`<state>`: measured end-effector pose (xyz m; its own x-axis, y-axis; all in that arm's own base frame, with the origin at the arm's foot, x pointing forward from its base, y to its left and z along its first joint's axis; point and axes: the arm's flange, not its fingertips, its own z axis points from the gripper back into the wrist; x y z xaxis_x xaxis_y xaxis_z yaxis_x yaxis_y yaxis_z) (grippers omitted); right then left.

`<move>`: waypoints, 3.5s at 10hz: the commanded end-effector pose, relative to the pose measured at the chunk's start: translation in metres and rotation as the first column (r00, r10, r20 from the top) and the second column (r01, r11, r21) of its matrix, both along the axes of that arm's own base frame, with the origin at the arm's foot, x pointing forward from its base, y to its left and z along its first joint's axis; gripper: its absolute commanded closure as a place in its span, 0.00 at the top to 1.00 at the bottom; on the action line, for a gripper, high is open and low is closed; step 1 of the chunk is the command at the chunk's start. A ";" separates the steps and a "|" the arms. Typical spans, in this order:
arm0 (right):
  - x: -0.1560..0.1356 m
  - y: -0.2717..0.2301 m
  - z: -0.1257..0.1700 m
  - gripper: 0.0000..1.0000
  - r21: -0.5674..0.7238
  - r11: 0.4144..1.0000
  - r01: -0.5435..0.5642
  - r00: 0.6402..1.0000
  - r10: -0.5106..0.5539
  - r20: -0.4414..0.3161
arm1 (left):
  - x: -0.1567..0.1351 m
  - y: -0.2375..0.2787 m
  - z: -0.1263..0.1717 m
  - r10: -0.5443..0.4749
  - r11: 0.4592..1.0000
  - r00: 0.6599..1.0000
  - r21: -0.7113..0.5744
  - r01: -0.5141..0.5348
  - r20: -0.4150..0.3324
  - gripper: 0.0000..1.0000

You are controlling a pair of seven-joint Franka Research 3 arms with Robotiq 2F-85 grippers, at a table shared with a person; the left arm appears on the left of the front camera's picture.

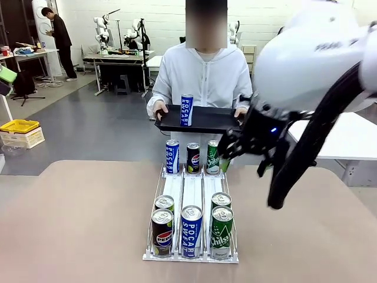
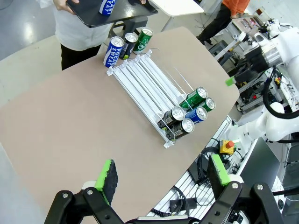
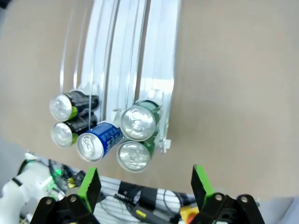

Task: Retrieve and hand over the desired beverage to the person.
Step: Pick up another can of the same type that the person held from the Automatic Can Dispenser.

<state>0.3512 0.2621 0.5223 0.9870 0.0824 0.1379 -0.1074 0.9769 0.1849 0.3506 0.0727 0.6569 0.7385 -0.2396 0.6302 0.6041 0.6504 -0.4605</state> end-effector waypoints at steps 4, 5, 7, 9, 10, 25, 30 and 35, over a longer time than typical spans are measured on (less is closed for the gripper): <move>-0.006 0.048 -0.035 1.00 -0.100 0.990 0.097 0.993 -0.103 -0.060 | 0.001 0.001 0.001 -0.004 1.000 1.000 -0.016 0.005 0.020 1.00; -0.014 0.051 -0.044 1.00 -0.118 0.988 0.104 0.991 -0.114 -0.074 | 0.001 0.001 0.001 -0.004 1.000 1.000 -0.016 0.005 0.020 1.00; -0.025 0.053 -0.062 1.00 -0.115 0.983 0.144 0.983 -0.156 -0.095 | 0.001 0.001 0.001 -0.004 1.000 1.000 -0.016 0.005 0.020 1.00; -0.015 0.047 -0.046 1.00 -0.095 0.992 0.087 0.991 -0.096 -0.088 | 0.001 0.001 0.001 -0.004 1.000 1.000 -0.016 0.005 0.020 1.00; -0.015 0.047 -0.046 1.00 -0.095 0.992 0.087 0.991 -0.096 -0.088 | 0.001 0.001 0.001 -0.004 1.000 1.000 -0.016 0.005 0.020 1.00; 0.000 0.059 -0.101 1.00 -0.167 0.978 0.123 0.967 -0.156 -0.202 | 0.001 0.001 0.001 -0.004 1.000 1.000 -0.016 0.005 0.020 1.00; 0.004 0.052 -0.107 1.00 -0.192 0.970 0.152 0.963 -0.189 -0.193 | 0.001 0.001 0.001 -0.004 1.000 1.000 -0.016 0.005 0.020 1.00; -0.001 0.056 -0.110 1.00 -0.181 0.979 0.097 0.973 -0.132 -0.189 | 0.001 0.001 0.001 -0.004 1.000 1.000 -0.016 0.005 0.020 1.00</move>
<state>0.3498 0.3126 0.4159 0.9955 -0.0429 -0.0845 0.0450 0.9987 0.0232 0.3506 0.0729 0.6569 0.7387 -0.2391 0.6302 0.6036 0.6509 -0.4604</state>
